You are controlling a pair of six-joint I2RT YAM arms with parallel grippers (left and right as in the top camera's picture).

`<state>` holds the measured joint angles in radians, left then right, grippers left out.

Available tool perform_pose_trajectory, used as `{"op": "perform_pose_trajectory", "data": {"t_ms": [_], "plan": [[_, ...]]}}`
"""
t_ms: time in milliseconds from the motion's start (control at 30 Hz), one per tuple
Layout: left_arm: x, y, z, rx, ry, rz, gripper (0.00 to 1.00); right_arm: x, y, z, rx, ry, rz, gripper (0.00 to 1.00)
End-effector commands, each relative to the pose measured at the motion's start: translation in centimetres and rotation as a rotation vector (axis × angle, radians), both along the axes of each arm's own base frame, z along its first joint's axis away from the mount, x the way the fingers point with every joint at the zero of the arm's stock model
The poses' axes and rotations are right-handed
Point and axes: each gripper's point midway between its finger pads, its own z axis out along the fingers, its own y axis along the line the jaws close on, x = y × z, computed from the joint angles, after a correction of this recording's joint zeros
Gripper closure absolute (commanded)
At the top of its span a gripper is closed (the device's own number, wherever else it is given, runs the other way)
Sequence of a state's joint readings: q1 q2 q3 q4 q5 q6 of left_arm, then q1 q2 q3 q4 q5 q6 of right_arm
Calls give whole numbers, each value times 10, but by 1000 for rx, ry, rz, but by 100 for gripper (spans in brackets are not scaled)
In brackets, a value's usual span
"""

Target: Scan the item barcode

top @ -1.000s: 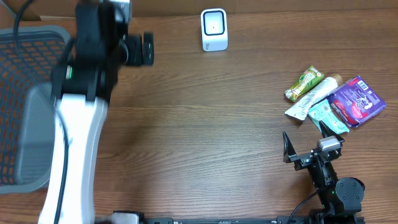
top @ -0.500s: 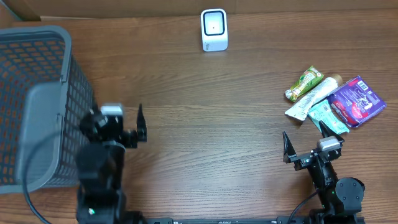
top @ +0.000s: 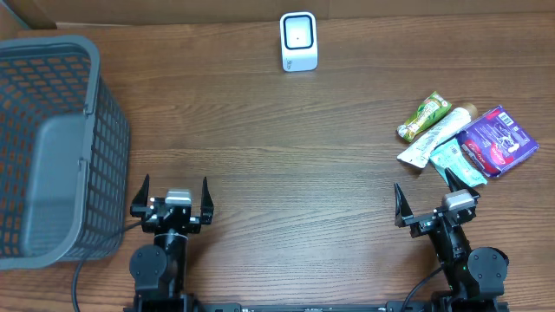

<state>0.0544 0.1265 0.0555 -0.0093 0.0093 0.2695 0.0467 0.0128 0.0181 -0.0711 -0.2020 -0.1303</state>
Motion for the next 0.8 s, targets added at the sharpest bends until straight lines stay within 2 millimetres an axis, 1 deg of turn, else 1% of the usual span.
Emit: {"op": "perform_pose_trajectory", "data": {"t_ms": [0, 67, 100, 767], "plan": [[-3, -2, -9, 60, -12, -18, 0, 0, 0, -1, 10, -3, -3, 0], [-6, -3, -16, 53, 8, -21, 1, 0, 0, -1, 10, -3, -3, 0], [-6, -4, -13, 44, -5, -21, 0, 0, 0, -1, 10, -3, -3, 0], [-6, -3, -13, 44, -2, -20, 0, 0, 0, -1, 10, -3, -3, 0]]}}
